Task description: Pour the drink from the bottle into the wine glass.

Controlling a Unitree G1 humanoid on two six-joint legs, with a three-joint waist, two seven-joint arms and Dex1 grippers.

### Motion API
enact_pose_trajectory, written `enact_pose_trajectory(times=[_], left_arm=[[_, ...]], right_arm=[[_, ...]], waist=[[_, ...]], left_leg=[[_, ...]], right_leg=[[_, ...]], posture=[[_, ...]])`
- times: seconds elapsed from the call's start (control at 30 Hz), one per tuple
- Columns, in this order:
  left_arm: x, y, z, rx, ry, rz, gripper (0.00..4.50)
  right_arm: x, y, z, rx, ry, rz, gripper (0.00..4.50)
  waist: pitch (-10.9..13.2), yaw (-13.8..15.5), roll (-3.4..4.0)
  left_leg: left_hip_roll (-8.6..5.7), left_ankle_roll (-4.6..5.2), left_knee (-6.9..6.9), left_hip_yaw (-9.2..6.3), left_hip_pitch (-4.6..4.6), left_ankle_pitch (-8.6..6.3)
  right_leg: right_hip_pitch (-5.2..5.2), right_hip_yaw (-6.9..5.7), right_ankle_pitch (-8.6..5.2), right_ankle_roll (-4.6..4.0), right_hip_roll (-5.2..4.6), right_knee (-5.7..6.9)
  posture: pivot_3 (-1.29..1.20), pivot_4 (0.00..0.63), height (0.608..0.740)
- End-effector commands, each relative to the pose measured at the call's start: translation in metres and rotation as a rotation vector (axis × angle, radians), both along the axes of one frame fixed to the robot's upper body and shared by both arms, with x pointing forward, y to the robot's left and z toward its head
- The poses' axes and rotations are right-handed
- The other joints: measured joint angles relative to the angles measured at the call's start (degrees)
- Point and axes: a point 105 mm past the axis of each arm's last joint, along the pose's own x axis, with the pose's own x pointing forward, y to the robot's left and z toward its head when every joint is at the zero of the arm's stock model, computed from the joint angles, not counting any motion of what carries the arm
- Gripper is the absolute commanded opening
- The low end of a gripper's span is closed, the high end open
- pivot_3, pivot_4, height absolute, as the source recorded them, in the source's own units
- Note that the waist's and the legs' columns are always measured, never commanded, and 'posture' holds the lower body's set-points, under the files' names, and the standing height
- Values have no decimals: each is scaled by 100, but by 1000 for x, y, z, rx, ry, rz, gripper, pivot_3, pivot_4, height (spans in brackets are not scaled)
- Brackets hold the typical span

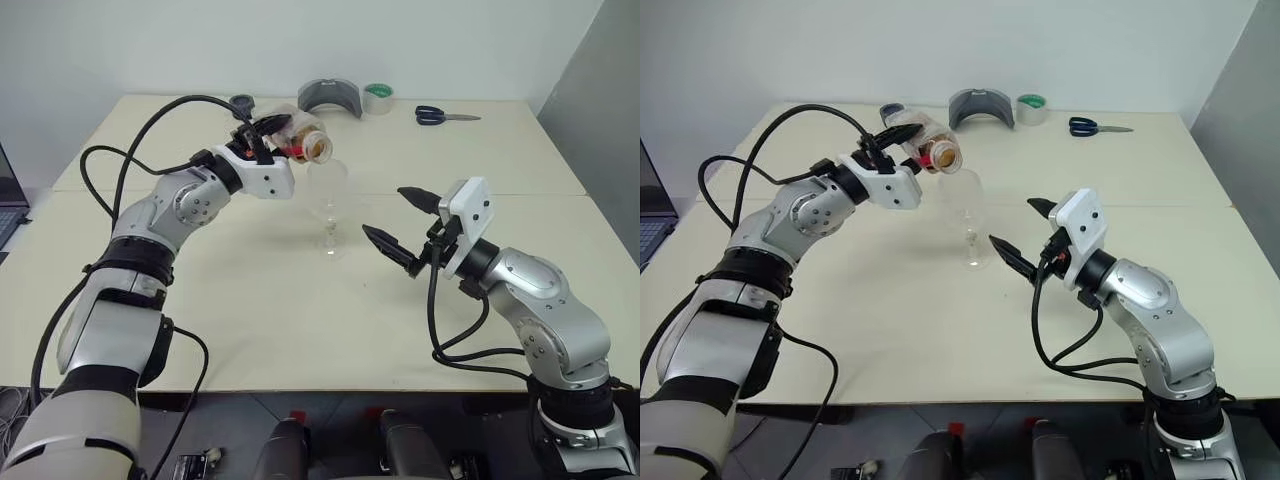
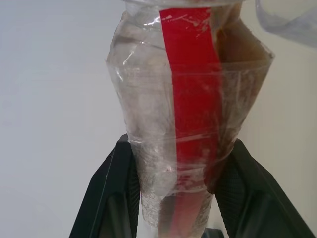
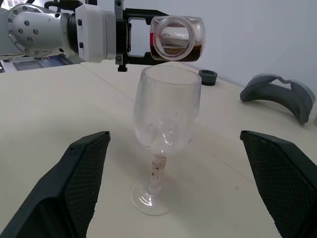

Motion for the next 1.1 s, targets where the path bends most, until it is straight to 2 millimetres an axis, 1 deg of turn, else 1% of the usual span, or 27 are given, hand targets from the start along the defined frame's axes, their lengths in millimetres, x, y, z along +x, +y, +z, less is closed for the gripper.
enact_pose_trajectory(times=[0.03, 0.57, 0.77, 1.0, 1.1], left_arm=[[-4, -1, 27, -7, -95, -15, 1692], [-1, -1, 41, 51, -167, -2, 1692], [1, -2, 44, 61, -186, 6, 1692], [2, -4, 46, 68, -202, 6, 1692], [3, -4, 47, 70, -208, 8, 1692]], right_arm=[[-4, 1, 5, 14, -29, 18, 4500], [-6, 3, -3, 11, 12, 28, 4500], [-10, 8, -2, 29, 17, 55, 4500], [-12, 11, -1, 46, 11, 39, 4500], [-13, 15, 1, 61, 5, 35, 4500]], waist=[[0, 1, 0], [0, -7, 0], [0, -7, 0], [0, -7, 0], [0, -9, 0]], left_leg=[[0, 0, 0, 0, 0, 0], [-1, 0, 0, 2, 0, 0], [-1, 0, 1, 1, 0, 0], [-1, 0, 1, 1, -1, 0], [-1, 0, 1, 1, 0, 0]], right_leg=[[0, 0, 0, 0, 0, 0], [0, 1, 0, 0, 0, 1], [-1, 0, 0, 0, 0, 2], [-1, 0, 0, 0, 0, 2], [-2, 0, 0, 0, 0, 3]], posture=[[0, 150, 740], [0, 150, 740], [0, 150, 740], [0, 150, 740], [0, 150, 740]])
